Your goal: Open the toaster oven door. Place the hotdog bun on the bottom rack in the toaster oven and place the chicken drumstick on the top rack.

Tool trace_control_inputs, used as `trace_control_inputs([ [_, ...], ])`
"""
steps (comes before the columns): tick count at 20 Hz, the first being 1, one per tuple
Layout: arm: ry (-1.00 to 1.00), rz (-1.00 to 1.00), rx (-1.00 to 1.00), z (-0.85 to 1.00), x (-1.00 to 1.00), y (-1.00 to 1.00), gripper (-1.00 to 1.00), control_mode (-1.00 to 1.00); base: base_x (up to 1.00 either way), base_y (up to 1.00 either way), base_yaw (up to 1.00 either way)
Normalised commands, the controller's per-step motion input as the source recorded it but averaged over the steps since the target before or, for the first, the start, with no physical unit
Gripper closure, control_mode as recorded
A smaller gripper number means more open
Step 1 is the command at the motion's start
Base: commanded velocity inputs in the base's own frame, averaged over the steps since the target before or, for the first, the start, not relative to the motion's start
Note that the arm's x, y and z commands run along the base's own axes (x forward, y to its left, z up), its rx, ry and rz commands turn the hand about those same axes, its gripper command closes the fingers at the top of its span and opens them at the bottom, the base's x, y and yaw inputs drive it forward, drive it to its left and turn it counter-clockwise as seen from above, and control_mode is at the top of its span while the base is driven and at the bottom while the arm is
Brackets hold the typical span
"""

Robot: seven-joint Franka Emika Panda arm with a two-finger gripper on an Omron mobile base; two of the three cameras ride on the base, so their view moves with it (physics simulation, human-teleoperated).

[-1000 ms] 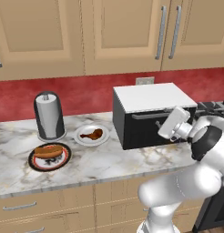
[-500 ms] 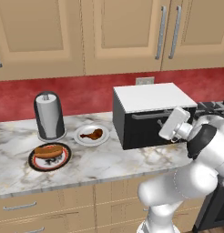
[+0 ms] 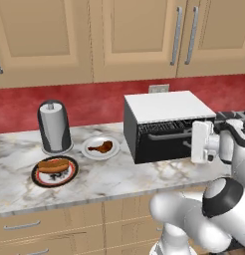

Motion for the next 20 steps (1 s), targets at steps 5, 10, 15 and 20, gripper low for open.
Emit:
trace_control_inputs([
  [5, 0.6, 0.0, -0.26, -0.87, -1.0, -0.37, 1.0, -1.0, 0.0, 0.0, 0.0],
  [10, 0.65, 0.0, -0.29, -0.99, -0.97, -0.15, -1.0, -1.0, 0.0, 0.0, 0.0],
  [15, 0.12, 0.05, -0.03, 0.64, -0.61, -0.32, -1.0, -1.0, 0.0, 0.0, 0.0],
  [20, 0.02, 0.13, 0.0, 1.0, -0.34, -0.15, -1.0, -1.0, 0.0, 0.0, 0.0],
])
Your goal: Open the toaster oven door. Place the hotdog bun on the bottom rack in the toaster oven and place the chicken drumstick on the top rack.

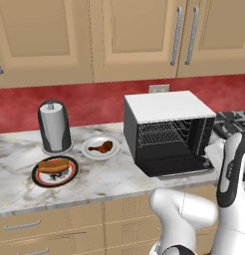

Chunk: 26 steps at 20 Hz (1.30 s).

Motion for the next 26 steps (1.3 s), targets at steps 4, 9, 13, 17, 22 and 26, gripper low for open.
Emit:
trace_control_inputs([
  [4, 0.02, 0.23, -0.05, 0.89, 0.76, 0.0, -1.0, -1.0, 0.0, 0.0, 0.0],
  [9, -0.09, 0.15, 0.0, -0.07, 0.83, 0.13, -1.0, -1.0, 0.0, 0.0, 0.0],
  [13, -0.07, -0.12, 0.13, -0.54, 0.09, 0.05, -1.0, -1.0, 0.0, 0.0, 0.0],
  [17, -0.15, -0.47, 0.17, -0.47, 0.19, 0.43, -1.0, -1.0, 0.0, 0.0, 0.0],
  [22, -0.02, -0.58, 0.29, -0.49, 0.56, 0.64, -1.0, -1.0, 0.0, 0.0, 0.0],
  [26, 0.17, -0.29, 0.39, 0.0, 0.5, 0.07, -1.0, -1.0, 0.0, 0.0, 0.0],
])
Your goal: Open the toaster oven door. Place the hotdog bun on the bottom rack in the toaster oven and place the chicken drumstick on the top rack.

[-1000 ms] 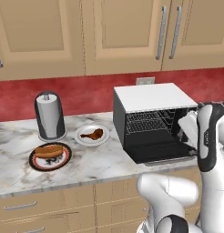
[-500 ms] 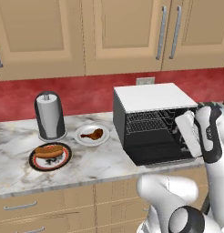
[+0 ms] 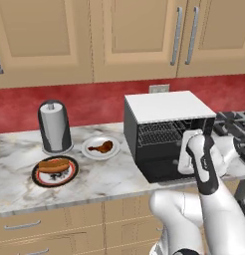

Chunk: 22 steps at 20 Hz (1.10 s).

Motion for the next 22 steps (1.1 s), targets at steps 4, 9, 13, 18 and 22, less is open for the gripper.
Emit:
trace_control_inputs([
  [4, 0.24, -0.01, 0.45, 0.06, 0.33, -0.31, -1.0, -1.0, 0.0, 0.0, 0.0],
  [9, 0.08, -0.01, 0.38, 0.0, 0.37, -0.07, -1.0, -1.0, 0.0, 0.0, 0.0],
  [13, 0.0, -0.1, 0.21, -0.09, 0.55, 0.01, -1.0, -1.0, 0.0, 0.0, 0.0],
  [18, 0.0, -0.13, 0.15, -0.32, 0.55, 0.01, -1.0, -1.0, 0.0, 0.0, 0.0],
  [22, 0.0, -0.13, 0.11, -0.01, 0.42, 0.0, -1.0, -1.0, 0.0, 0.0, 0.0],
])
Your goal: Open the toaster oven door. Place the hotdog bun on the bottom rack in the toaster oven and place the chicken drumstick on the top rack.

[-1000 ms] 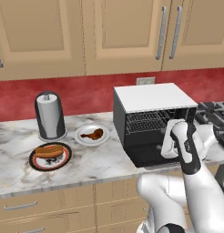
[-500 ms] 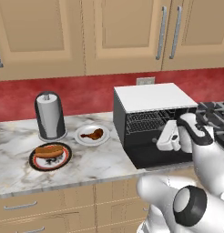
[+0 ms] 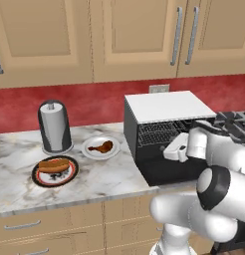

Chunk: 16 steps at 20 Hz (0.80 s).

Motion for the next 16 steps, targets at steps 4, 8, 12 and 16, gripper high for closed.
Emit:
trace_control_inputs([
  [4, 0.01, -0.11, 0.07, -0.11, 0.6, 0.0, -1.0, -1.0, 0.0, 0.0, 0.0],
  [8, 0.08, -0.04, 0.0, -0.27, 0.78, 0.0, -1.0, -1.0, 0.0, 0.0, 0.0],
  [12, 0.11, 0.0, 0.0, -0.31, 0.54, -0.01, -1.0, -1.0, 0.0, 0.0, 0.0],
  [16, 0.21, 0.0, 0.0, -0.58, 0.47, -0.03, -1.0, -1.0, 0.0, 0.0, 0.0],
])
